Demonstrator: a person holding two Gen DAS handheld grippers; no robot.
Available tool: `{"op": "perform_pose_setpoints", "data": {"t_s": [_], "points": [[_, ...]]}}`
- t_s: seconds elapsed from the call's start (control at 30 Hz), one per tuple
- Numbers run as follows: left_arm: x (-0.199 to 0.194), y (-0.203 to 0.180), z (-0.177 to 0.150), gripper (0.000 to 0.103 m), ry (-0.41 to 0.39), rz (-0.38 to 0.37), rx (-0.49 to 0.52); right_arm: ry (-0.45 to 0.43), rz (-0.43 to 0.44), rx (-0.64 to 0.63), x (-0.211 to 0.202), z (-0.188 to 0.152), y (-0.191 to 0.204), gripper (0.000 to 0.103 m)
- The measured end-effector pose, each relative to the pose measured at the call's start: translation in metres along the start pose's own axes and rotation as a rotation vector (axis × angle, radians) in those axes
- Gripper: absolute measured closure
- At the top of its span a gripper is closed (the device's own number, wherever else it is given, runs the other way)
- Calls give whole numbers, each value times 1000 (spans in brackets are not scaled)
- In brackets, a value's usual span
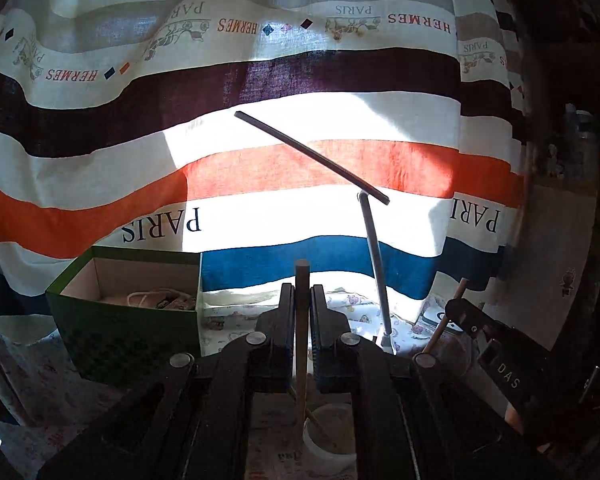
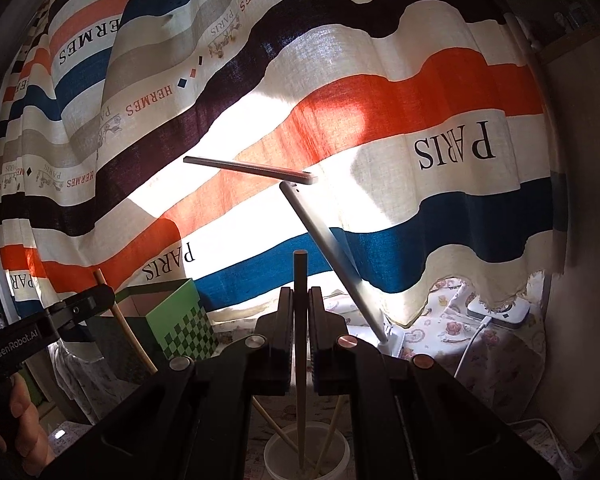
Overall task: Organize utensils
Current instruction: 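Lift a chopstick over the cup with the right tool while the left tool carries one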
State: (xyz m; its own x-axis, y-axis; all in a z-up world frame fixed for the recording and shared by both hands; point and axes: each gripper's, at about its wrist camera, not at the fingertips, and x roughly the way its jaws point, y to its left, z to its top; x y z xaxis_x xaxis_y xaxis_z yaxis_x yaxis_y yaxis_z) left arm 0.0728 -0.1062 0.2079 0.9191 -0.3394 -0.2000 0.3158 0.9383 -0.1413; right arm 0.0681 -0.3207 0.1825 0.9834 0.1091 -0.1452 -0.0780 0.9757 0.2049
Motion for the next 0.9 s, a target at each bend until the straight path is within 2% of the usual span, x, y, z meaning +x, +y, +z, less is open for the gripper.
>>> {"op": "perform_pose_setpoints", "data": {"t_s": [0.1, 0.2, 0.3, 0.4, 0.53, 0.67, 0.77, 0.9], "points": [[4, -14, -1, 97, -45, -52, 15, 57, -36, -8, 13, -2, -2, 95], [12, -24, -9, 97, -51, -74, 20, 109, -30, 5, 24, -6, -6, 95], [29, -29, -22, 97, 1, -76, 27, 175, -47, 8, 35, -9, -9, 95], [43, -27, -37, 97, 50, -55, 22, 233, -12, 45, 44, -13, -17, 95], [62, -14, -56, 97, 133, -68, -33, 332, 45, 114, 61, -20, -30, 95], [76, -1, -70, 97, 188, -76, -89, 385, 37, 147, 74, -28, -38, 95], [83, 3, -77, 97, 215, -60, -83, 421, 35, 162, 81, -34, -42, 95], [87, 7, -82, 97, 248, -95, -84, 459, 15, 151, 90, -39, -43, 96]]}}
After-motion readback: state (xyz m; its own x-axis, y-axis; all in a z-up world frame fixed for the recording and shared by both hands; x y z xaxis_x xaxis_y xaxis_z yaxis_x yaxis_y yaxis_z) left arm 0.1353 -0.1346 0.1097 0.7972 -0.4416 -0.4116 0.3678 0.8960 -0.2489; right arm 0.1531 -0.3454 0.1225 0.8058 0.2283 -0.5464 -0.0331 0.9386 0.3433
